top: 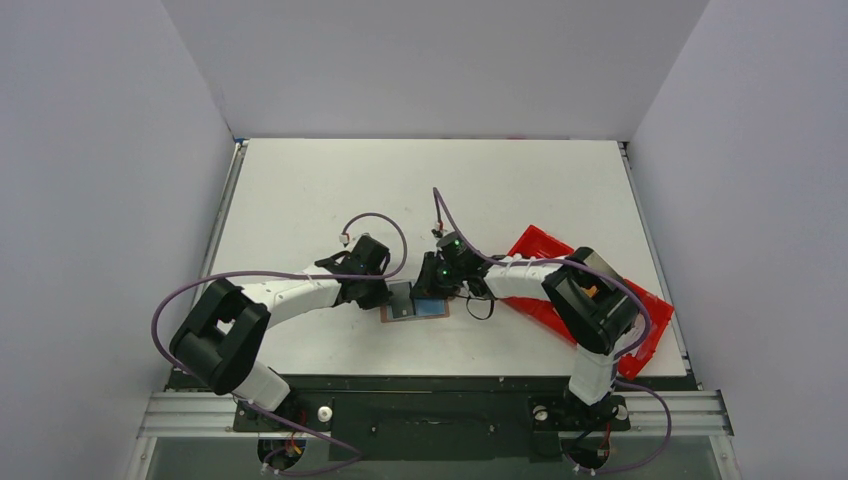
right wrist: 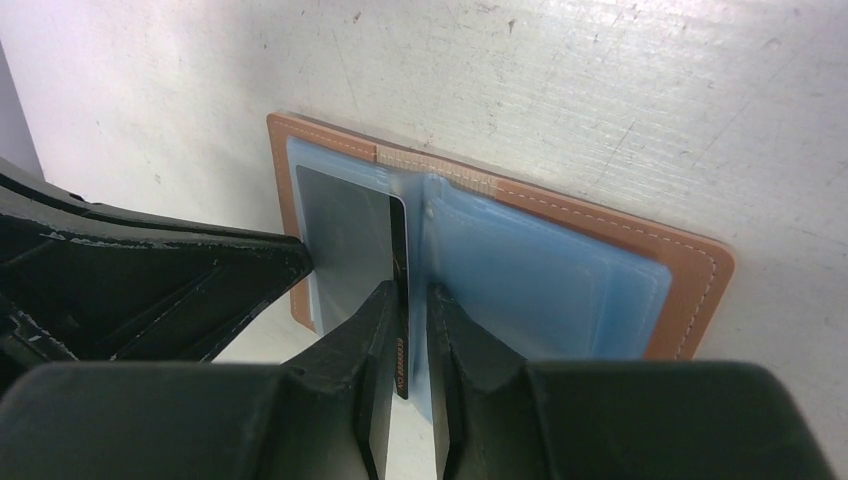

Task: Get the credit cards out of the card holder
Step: Remove the credit card from the card holder.

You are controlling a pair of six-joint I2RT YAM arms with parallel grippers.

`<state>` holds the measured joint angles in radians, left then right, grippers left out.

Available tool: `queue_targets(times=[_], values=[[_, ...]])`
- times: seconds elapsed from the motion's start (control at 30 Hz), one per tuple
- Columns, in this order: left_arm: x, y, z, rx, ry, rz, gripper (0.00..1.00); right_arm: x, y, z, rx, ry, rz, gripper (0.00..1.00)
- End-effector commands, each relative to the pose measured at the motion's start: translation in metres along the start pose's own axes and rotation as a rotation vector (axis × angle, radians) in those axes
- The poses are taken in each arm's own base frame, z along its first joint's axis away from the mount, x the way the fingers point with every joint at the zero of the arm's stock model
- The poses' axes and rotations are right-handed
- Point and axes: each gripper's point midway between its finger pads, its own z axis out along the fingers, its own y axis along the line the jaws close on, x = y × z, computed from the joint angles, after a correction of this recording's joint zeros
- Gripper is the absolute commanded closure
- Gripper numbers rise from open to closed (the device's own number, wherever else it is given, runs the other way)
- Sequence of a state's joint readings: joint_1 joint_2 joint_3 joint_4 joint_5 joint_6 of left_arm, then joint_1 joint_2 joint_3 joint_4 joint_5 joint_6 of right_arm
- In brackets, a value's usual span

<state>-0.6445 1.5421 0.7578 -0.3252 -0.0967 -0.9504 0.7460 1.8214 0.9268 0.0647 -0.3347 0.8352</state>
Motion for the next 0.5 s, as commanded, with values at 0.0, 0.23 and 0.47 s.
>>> queue_targets(times=[0.0,0.23,0.47], values=[[0.057,0.092,0.011,-0.323,0.178,0.077,1.00,0.000,0.005,-0.005,-0.045,-0.013,0.017,0.87],[0.059,0.094,0.011,-0.329,0.186,0.068,1.00,0.000,0.004,-0.005,-0.056,-0.020,0.037,1.00],[0.063,0.100,0.011,-0.342,0.196,0.053,1.00,-0.008,-0.012,-0.014,0.003,-0.053,0.035,1.00]])
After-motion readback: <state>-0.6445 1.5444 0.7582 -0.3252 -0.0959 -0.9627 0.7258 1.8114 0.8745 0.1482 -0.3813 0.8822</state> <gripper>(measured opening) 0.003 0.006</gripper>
